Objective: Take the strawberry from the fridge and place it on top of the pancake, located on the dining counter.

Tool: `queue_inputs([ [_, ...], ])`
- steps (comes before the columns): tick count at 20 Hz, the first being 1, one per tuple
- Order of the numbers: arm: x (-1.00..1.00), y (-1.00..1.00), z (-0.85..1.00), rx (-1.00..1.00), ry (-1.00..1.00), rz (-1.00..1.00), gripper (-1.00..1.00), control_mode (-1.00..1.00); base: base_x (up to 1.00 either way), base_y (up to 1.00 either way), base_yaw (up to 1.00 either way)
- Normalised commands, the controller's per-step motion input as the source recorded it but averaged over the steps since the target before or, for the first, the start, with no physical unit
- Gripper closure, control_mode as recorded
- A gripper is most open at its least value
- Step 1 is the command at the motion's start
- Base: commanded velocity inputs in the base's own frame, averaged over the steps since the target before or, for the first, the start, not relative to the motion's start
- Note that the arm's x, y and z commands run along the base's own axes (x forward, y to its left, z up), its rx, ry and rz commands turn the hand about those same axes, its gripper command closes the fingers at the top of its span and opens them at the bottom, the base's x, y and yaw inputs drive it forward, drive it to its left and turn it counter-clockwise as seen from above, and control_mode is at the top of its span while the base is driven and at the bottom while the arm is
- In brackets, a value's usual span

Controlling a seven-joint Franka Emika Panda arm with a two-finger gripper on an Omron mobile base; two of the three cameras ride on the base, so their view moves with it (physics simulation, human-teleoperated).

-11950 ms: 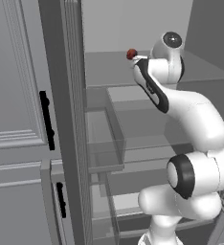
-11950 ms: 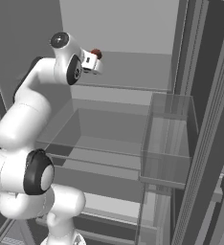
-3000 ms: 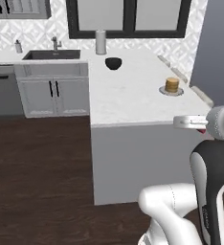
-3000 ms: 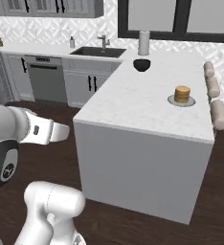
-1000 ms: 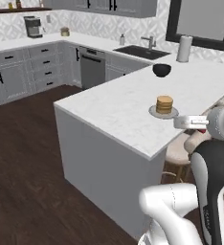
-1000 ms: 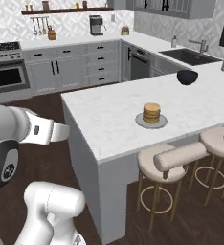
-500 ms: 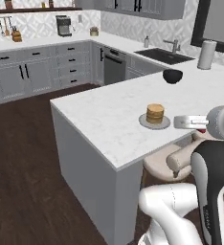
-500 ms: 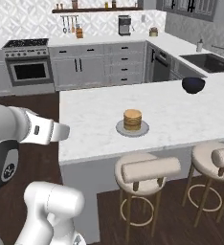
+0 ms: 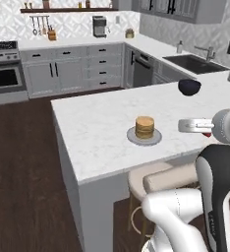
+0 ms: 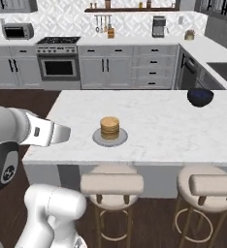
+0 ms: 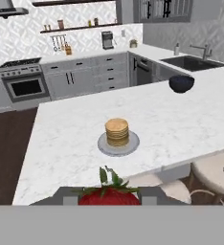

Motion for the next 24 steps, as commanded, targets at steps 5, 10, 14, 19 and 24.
queue_inputs([
  [5, 0.0, 0.0, 0.0, 0.0, 0.0, 0.0, 1.0, 1.0, 0.01, -0.62, 0.42],
  [10, 0.0, 0.0, 0.0, 0.0, 0.0, 0.0, 1.0, 1.0, 0.19, -0.14, 0.22],
  [14, 0.0, 0.0, 0.0, 0.0, 0.0, 0.0, 1.0, 1.0, 0.23, -0.37, 0.23],
  [19, 0.0, 0.0, 0.0, 0.0, 0.0, 0.0, 1.0, 1.0, 0.15, -0.35, 0.07],
  [24, 0.0, 0.0, 0.0, 0.0, 0.0, 0.0, 1.0, 1.0, 0.62, 0.0, 0.0],
])
